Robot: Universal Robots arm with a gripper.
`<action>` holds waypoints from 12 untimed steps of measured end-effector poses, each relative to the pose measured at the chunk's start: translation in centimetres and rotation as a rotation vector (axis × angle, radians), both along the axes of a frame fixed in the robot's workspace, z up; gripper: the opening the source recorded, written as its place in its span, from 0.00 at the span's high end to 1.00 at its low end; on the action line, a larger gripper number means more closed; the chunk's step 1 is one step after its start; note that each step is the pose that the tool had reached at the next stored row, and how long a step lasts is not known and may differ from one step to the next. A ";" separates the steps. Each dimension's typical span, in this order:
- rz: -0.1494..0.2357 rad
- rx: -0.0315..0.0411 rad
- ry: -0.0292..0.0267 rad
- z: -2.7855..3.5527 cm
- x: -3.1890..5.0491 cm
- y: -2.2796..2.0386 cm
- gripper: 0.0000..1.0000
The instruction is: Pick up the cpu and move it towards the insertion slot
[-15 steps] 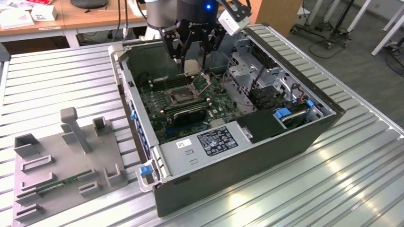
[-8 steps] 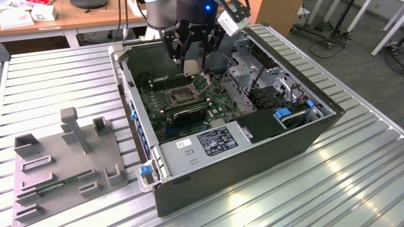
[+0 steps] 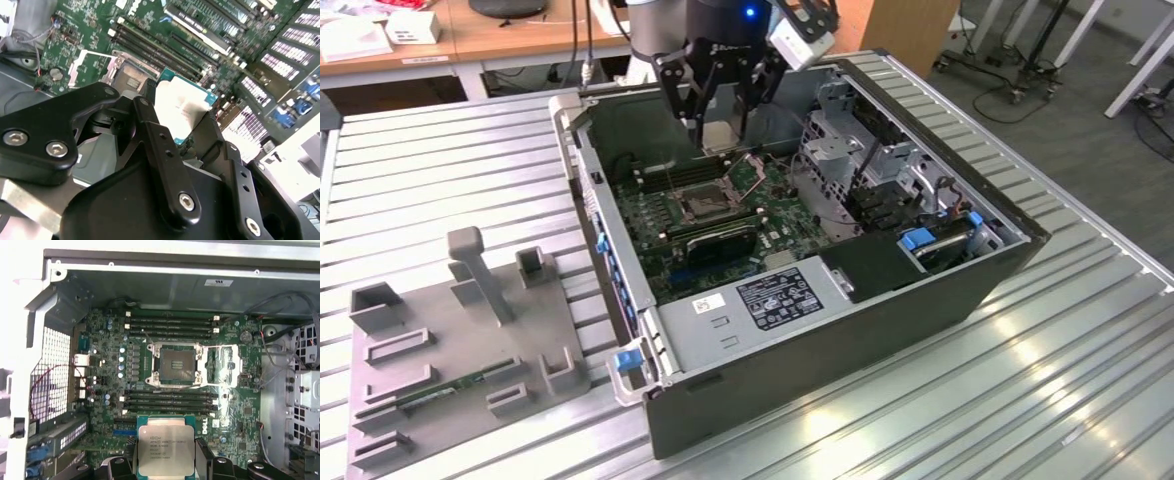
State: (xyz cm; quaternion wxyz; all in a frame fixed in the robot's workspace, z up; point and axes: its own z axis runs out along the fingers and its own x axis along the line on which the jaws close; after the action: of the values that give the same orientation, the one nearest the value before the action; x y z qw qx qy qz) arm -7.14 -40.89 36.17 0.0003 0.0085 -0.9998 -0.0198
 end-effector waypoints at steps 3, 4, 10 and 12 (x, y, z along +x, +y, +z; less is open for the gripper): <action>0.000 0.0002 -0.0001 -0.16 0.13 0.71 0.46; 0.000 0.0001 -0.0001 -0.21 0.22 0.91 0.46; -0.002 0.0001 0.0000 -0.57 0.80 1.67 0.46; -0.005 0.0002 -0.0001 -0.72 0.92 1.84 0.46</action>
State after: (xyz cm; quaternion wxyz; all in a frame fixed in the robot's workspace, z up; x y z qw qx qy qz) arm -6.21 -39.05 35.45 0.0002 0.0061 -0.9998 -0.0199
